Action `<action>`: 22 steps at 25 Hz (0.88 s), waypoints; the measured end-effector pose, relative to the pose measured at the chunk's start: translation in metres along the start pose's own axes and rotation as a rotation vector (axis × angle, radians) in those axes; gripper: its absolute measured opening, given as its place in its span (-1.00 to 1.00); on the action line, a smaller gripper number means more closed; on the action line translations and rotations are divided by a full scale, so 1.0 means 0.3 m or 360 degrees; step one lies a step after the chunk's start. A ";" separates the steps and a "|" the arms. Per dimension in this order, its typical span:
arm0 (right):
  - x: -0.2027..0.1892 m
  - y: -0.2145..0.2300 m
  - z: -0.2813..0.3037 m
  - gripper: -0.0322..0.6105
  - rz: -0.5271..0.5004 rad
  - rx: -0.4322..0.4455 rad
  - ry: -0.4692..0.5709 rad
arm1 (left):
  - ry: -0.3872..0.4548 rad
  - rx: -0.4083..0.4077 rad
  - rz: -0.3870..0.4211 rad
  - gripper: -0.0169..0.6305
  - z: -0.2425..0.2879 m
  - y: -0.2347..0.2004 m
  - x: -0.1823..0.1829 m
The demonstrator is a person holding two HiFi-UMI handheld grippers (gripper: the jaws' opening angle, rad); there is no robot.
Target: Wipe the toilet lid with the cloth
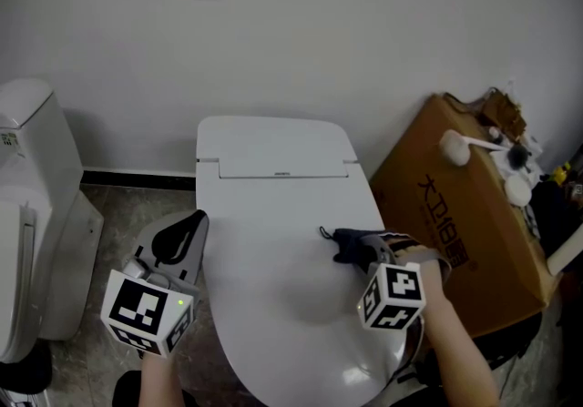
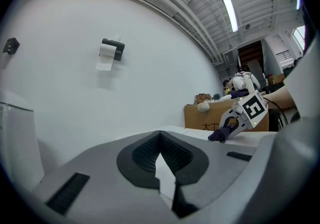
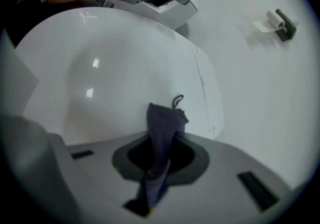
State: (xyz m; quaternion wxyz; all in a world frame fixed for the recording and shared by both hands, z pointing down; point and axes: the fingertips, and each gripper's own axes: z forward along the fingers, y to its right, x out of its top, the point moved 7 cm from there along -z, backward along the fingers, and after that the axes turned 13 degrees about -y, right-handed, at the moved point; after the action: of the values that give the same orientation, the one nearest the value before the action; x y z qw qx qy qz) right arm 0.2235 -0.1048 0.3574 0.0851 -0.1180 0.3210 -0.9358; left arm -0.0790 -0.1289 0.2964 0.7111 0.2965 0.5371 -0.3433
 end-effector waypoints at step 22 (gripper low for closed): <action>0.303 -0.007 -0.082 -0.70 -0.0186 -0.0011 0.0157 | 0.0028 0.0000 -0.0023 -0.90 -0.029 -0.025 0.006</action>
State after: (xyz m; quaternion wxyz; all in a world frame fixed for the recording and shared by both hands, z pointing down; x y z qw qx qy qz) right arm 0.1294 -0.1102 0.3549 0.0141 -0.0907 0.3206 -0.9428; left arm -0.0895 -0.1267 0.2921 0.7038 0.2957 0.5455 -0.3459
